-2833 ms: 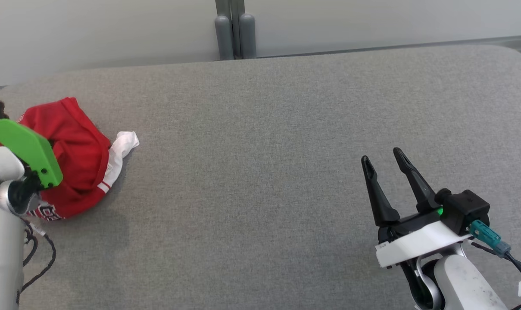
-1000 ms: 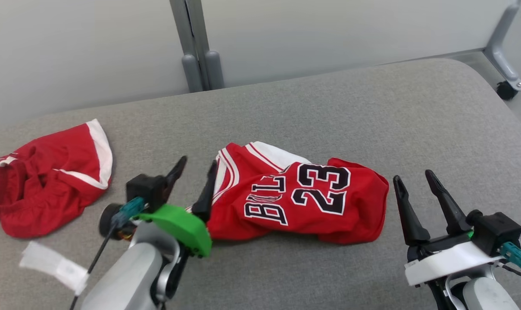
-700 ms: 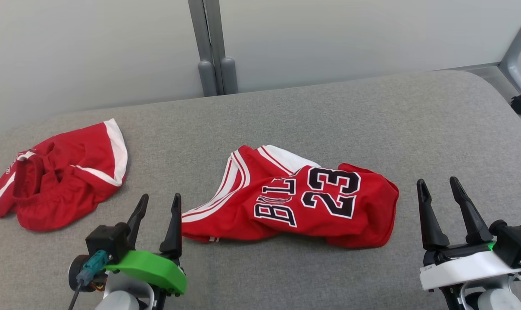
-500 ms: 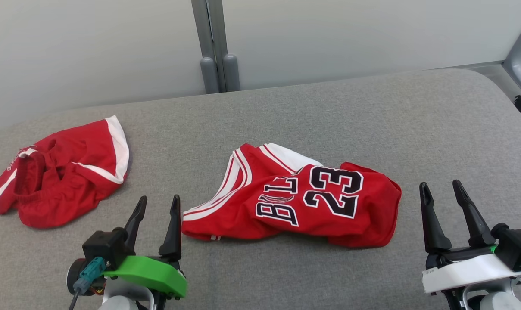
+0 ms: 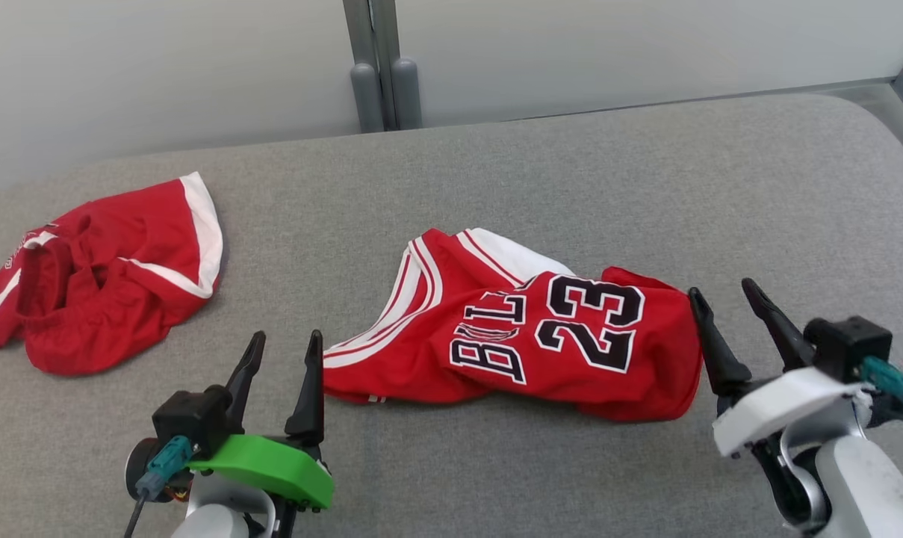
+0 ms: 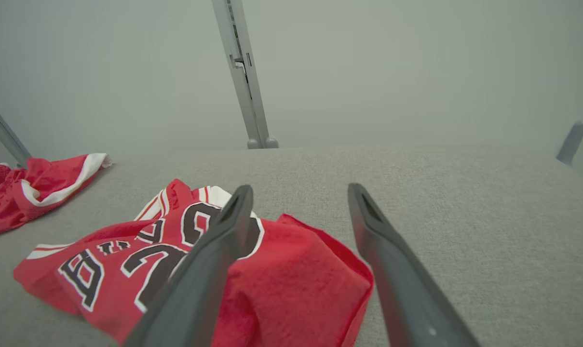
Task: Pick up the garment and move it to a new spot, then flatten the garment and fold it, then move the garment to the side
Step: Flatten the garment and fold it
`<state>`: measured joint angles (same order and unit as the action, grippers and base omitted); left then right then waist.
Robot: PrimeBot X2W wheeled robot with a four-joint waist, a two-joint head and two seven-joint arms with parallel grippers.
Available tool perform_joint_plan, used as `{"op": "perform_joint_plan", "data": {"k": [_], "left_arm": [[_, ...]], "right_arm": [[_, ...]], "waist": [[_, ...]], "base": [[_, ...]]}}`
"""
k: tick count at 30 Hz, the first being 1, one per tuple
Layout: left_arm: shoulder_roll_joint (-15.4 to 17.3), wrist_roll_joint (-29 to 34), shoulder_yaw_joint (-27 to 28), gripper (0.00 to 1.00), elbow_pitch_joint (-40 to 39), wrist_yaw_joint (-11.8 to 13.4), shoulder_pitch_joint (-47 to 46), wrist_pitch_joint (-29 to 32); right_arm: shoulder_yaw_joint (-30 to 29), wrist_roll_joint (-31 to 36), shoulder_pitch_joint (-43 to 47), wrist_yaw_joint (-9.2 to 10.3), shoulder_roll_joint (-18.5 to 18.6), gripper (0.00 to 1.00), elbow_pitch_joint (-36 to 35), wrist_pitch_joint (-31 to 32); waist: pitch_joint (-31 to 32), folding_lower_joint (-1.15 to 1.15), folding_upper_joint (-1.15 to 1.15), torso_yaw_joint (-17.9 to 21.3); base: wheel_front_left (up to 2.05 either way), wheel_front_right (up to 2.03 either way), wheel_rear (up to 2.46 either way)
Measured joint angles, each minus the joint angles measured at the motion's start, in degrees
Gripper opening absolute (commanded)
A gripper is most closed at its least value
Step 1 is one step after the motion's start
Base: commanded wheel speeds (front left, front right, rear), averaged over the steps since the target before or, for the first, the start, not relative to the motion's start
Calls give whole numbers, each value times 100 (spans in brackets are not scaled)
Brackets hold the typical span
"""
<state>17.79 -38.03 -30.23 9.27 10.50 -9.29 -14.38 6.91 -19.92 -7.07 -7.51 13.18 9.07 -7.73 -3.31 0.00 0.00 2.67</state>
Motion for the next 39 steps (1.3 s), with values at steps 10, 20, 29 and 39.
{"op": "perform_joint_plan", "data": {"k": [10, 20, 29, 39], "left_arm": [[-43, 34, -51, 100, 113, -73, -251, 23], [-73, 33, -57, 100, 187, -101, -304, 14], [-183, 141, -145, 100, 102, -145, -630, 16], [-467, 230, -254, 100, 354, -349, -1087, -31]], "right_arm": [[780, -821, -1012, 0, 464, 95, 1280, 2165], [522, -749, -1005, 0, 599, 0, 1091, 2072], [299, -845, -2341, -1, 881, 0, 970, 2161], [167, -1047, -4108, -1, 1101, 0, 2874, 2143]], "waist": [[-300, 0, 0, -358], [-358, 0, 0, -669], [-814, 0, 0, -893], [-1560, 0, 0, -1297]], "base": [[0, 0, 0], [0, 0, 0], [0, 0, 0], [0, 0, 0]]}}
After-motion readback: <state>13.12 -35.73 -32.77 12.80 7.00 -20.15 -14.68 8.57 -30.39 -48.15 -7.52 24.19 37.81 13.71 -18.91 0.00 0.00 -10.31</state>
